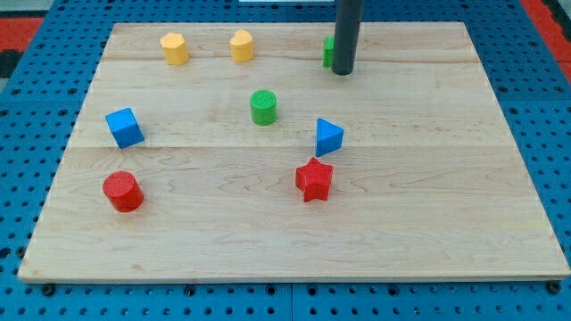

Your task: Move your arm closer to the yellow hexagon

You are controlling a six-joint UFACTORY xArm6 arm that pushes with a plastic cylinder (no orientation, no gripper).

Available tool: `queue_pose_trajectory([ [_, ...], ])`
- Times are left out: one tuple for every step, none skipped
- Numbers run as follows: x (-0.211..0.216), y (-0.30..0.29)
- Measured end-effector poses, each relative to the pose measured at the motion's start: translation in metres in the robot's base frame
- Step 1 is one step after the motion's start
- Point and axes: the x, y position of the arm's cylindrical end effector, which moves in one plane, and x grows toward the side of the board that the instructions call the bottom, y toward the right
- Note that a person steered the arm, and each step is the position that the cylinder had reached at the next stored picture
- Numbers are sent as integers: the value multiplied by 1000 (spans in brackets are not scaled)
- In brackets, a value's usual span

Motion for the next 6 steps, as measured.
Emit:
queue_pose_trajectory([
  [-11,0],
  [12,-47],
  [-12,-175],
  [-9,-215],
  [-13,-246],
  [-17,-253],
])
